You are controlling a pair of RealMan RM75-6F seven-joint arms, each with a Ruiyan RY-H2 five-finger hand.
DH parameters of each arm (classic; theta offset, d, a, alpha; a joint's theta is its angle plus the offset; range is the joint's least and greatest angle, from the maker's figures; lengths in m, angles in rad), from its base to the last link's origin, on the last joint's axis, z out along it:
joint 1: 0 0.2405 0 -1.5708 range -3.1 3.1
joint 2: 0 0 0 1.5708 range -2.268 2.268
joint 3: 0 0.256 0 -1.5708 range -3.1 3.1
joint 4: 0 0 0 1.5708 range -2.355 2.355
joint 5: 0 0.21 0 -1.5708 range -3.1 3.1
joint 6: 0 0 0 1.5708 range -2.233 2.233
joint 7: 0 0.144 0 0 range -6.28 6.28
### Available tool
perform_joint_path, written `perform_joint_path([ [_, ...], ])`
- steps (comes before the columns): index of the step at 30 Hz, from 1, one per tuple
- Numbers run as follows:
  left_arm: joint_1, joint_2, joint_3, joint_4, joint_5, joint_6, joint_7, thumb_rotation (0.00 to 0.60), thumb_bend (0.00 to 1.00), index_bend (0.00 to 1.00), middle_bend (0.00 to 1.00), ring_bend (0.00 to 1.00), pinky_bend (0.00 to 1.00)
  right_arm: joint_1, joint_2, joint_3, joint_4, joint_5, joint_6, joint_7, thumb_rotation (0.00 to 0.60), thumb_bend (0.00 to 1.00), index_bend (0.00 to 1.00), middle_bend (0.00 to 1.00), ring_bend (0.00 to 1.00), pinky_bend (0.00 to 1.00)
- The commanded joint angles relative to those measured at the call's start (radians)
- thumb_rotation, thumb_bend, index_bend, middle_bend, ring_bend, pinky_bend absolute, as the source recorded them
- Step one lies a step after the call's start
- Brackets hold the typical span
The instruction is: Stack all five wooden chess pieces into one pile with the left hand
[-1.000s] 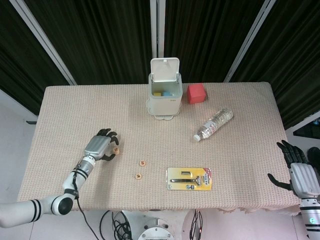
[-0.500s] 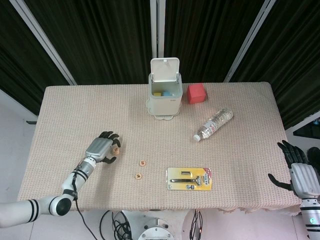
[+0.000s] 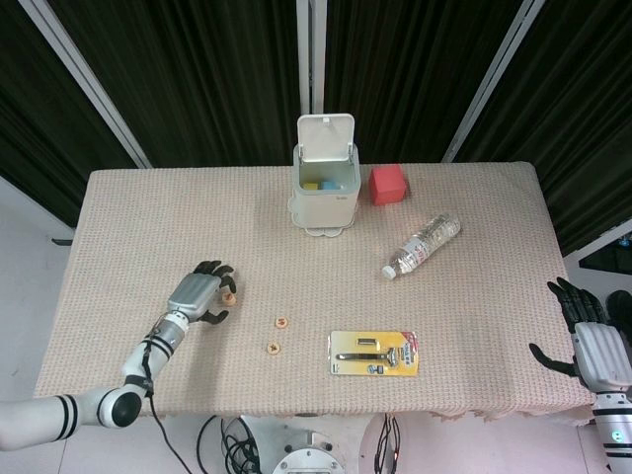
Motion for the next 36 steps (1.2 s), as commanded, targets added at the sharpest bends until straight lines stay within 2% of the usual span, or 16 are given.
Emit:
perform_joint_path([
  [1, 0.001, -0.001, 0.000, 0.001, 0.004, 0.002, -0.003, 0.600, 0.31, 0.38, 0.11, 0.00, 0.00, -0.002, 0.000, 0.000, 0.000, 0.001, 0.002, 0.001, 0.600, 0.17, 0.00, 0.00, 0.00, 0.00],
  [26, 0.003, 0.003, -0.001, -0.011, 0.015, 0.011, -0.016, 0.600, 0.31, 0.38, 0.11, 0.00, 0.00, -0.002, 0.001, 0.001, 0.000, 0.000, 0.004, 0.004, 0.600, 0.17, 0.00, 0.00, 0.00, 0.00],
  [31, 0.017, -0.025, -0.014, -0.020, 0.094, 0.043, -0.072, 0.600, 0.30, 0.36, 0.11, 0.00, 0.00, -0.002, -0.001, 0.002, 0.003, 0.004, 0.002, 0.003, 0.600, 0.17, 0.00, 0.00, 0.00, 0.00],
  [36, 0.004, -0.065, -0.012, -0.007, 0.137, 0.034, -0.071, 0.600, 0.29, 0.35, 0.11, 0.00, 0.00, -0.001, -0.001, 0.001, 0.003, 0.004, -0.001, -0.001, 0.600, 0.20, 0.00, 0.00, 0.00, 0.00],
])
